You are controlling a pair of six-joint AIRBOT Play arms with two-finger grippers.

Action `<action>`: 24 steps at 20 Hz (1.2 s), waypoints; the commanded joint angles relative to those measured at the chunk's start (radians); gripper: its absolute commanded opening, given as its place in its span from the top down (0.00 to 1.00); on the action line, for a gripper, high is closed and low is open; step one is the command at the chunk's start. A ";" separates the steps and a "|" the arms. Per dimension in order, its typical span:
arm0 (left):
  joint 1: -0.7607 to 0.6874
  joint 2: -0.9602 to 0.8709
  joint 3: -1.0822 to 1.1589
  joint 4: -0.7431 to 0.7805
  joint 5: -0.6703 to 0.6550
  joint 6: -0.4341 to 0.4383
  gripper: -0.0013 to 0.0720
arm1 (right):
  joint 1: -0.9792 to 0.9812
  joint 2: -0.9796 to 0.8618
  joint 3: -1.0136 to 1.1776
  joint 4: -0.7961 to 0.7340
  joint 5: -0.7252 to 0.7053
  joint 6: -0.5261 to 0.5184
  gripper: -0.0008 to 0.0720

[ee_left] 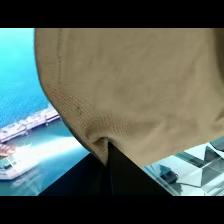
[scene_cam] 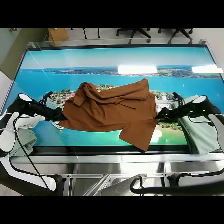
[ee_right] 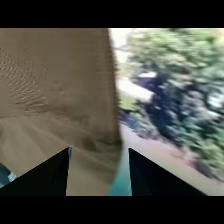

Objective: Fold the shirts.

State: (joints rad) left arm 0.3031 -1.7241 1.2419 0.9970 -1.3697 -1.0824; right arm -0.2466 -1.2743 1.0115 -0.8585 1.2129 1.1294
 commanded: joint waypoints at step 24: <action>0.282 1.056 0.697 -0.360 0.116 -0.083 0.96 | 0.016 0.752 0.895 0.019 -0.277 -0.164 0.95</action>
State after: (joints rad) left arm 0.6235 -0.7021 1.8095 0.5114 -1.2537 -1.1194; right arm -0.2291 -0.5743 1.8290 -0.7528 0.9798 0.9665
